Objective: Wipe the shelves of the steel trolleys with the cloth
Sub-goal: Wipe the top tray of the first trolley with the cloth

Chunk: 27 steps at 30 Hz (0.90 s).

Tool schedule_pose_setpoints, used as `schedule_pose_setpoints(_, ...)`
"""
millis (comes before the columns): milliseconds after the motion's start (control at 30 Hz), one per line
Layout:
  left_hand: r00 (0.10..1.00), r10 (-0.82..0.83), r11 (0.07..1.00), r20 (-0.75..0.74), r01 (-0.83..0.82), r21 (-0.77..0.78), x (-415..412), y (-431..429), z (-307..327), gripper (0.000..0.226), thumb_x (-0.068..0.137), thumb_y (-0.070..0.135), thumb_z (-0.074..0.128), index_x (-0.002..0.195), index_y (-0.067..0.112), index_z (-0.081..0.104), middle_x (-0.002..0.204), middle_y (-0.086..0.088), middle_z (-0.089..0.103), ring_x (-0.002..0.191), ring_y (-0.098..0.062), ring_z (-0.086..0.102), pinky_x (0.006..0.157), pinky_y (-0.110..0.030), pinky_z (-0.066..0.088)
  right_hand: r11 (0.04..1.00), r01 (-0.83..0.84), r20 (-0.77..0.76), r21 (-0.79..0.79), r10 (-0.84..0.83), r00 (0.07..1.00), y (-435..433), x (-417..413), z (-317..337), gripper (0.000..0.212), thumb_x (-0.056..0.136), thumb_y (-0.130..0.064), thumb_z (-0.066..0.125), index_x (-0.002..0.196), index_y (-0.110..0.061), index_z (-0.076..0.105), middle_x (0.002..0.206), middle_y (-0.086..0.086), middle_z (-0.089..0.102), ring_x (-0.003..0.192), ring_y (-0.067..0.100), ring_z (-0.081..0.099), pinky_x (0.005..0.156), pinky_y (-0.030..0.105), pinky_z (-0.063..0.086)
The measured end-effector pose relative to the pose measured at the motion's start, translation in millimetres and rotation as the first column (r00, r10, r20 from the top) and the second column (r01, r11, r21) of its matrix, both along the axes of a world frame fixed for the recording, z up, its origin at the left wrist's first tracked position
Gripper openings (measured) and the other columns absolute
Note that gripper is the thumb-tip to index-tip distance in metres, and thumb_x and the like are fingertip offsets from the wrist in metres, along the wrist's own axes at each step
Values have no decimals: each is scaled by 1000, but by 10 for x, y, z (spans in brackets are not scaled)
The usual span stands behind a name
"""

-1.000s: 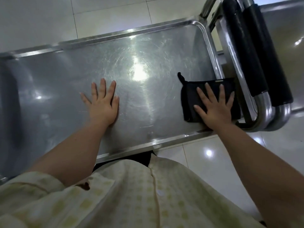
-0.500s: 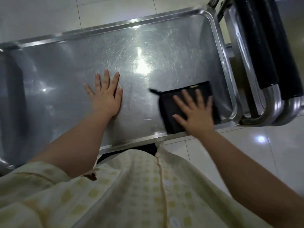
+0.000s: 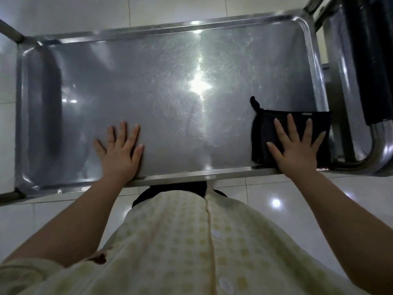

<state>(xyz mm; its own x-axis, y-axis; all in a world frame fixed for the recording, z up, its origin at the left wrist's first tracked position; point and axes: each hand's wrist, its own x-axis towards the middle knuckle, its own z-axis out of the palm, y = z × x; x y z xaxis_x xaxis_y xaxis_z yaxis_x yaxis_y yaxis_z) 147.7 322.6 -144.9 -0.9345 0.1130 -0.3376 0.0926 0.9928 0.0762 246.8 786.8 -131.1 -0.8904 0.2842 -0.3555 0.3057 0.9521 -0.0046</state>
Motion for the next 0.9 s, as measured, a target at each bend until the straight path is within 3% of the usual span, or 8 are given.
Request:
schedule_pose_setpoints(133, 1000, -15, 1000, -12, 15, -16, -13, 22, -13, 60, 94, 62, 7, 151, 47, -5, 165, 5, -2, 150, -26, -7, 112, -64, -10, 984, -168, -15, -50, 168, 986, -1095, -225, -61, 68, 88, -73, -2, 146, -47, -24, 160, -9, -22, 144, 41, -22, 109, 70, -10)
schedule_pose_setpoints(267, 1000, -15, 1000, -20, 15, -9, 4, 2, -30, 57, 97, 60, 7, 151, 49, -5, 164, 7, -6, 150, -23, -10, 113, -65, -8, 956, -270, -38, -117, 268, 963, -2286, -394, -87, 69, 90, -71, 5, 152, -43, -11, 163, -6, -13, 144, 44, -18, 107, 72, -12)
schedule_pose_setpoints(400, 1000, -24, 1000, 5, 24, 19, -21, -33, -8, 56, 100, 56, 14, 152, 47, -4, 163, 8, -11, 149, -21, -14, 114, -63, -11, 938, -336, -62, -91, 331, 941, -2207, -468, -60, 69, 88, -75, 7, 150, -49, -10, 163, -13, -9, 148, 36, -13, 108, 70, -13)
schedule_pose_setpoints(467, 998, -56, 996, 14, 55, 76, -18, -58, 23, 55, 102, 53, 19, 153, 44, 0, 164, 7, -8, 150, -23, -12, 114, -61, -12, 962, -265, -59, -65, 261, 964, -1729, -359, -39, 70, 86, -76, 9, 149, -52, -8, 162, -15, -7, 149, 33, -8, 110, 69, -9)
schedule_pose_setpoints(567, 997, -72, 987, -23, 75, 141, -24, -291, 59, 55, 103, 48, 26, 155, 40, 9, 165, 2, 1, 150, -27, -6, 115, -62, -7, 1000, -10, -3, -26, 10, 1000, -870, -103, 42, 74, 79, -82, -2, 146, -54, -12, 161, -15, -12, 149, 31, -9, 113, 68, -2)
schedule_pose_setpoints(667, 999, -42, 997, -34, 44, 62, -72, -807, 54, 57, 101, 54, 23, 154, 43, 4, 165, 4, 2, 150, -28, -6, 112, -65, -12, 990, 140, 43, -23, -139, 989, -530, -15, 107, 78, 71, -87, -10, 143, -58, -16, 162, -14, -12, 149, 33, -9, 113, 67, -1)
schedule_pose_setpoints(767, 997, -77, 997, 13, 77, -10, -91, -1175, 44, 59, 97, 63, 16, 150, 50, -7, 164, 9, -8, 149, -28, -13, 107, -65, -18, 983, 183, 30, -8, -182, 983, -952, -129, 62, 80, 72, -85, -11, 146, -54, -17, 161, -14, -17, 148, 35, -12, 112, 69, -1)
schedule_pose_setpoints(900, 994, -102, 995, 29, 102, -17, -120, -1235, 64, 59, 97, 62, 12, 149, 50, -14, 163, 9, -15, 149, -29, -14, 108, -68, -12, 999, -46, -28, -26, 45, 999, -2373, -354, -38, 72, 82, -75, 3, 145, -49, -17, 161, -11, -16, 147, 39, -13, 109, 72, -5)
